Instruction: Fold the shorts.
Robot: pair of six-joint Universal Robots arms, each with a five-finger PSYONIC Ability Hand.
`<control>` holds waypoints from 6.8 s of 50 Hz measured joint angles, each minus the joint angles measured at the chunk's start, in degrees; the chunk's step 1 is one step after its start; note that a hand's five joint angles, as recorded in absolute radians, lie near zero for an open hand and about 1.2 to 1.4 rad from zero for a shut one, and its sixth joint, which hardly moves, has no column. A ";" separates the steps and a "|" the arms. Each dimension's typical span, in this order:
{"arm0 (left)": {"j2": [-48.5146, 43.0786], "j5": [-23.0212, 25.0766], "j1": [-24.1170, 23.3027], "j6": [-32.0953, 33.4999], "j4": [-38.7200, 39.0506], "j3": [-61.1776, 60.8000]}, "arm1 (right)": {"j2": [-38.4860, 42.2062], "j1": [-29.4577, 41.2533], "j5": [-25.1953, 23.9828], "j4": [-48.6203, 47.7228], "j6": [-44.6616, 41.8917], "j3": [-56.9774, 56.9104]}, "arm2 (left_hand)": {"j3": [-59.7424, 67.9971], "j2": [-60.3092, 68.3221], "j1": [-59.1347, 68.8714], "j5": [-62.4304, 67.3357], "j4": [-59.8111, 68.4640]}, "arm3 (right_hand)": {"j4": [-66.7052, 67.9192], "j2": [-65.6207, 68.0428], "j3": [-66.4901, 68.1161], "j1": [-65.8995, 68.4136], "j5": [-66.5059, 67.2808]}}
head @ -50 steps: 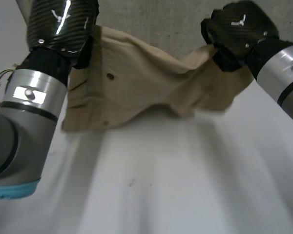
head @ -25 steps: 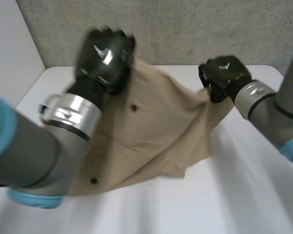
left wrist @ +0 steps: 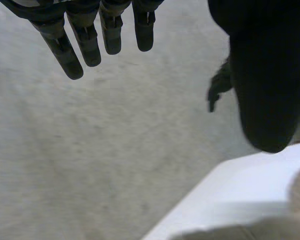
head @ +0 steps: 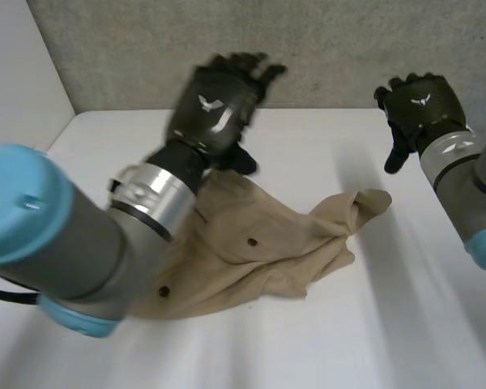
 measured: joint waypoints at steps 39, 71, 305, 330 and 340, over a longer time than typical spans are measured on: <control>17.98 -1.22 31.39 0.54 -34.12 -14.03 | -3.99 16.45 -11.75 10.33 -7.96 7.07 | 0.14 0.22 0.14 0.22 0.11 | 0.00 0.00 0.00 0.00 0.00; 13.67 5.28 38.14 0.49 -34.77 -18.57 | 5.44 20.77 -13.66 10.45 -2.55 -0.20 | 4.88 5.80 4.87 5.15 5.44 | 0.00 0.00 0.00 0.02 0.00; 9.49 -10.03 3.54 0.76 -18.35 -18.33 | 0.13 6.41 -10.88 -3.88 -7.56 19.82 | 7.73 8.22 8.37 6.99 7.63 | 55.08 54.39 56.13 43.69 51.83; 5.13 -8.57 12.90 -15.45 -21.86 -10.34 | -0.16 6.09 -10.43 -4.37 -7.33 23.52 | 8.27 9.25 8.56 8.67 8.67 | 55.08 54.39 56.13 43.69 51.83; -9.50 -4.71 14.69 -15.88 -32.20 -0.49 | -0.10 6.10 -10.67 -4.36 -7.38 23.58 | 9.67 10.46 8.74 10.08 9.90 | 55.08 54.39 56.13 43.69 51.83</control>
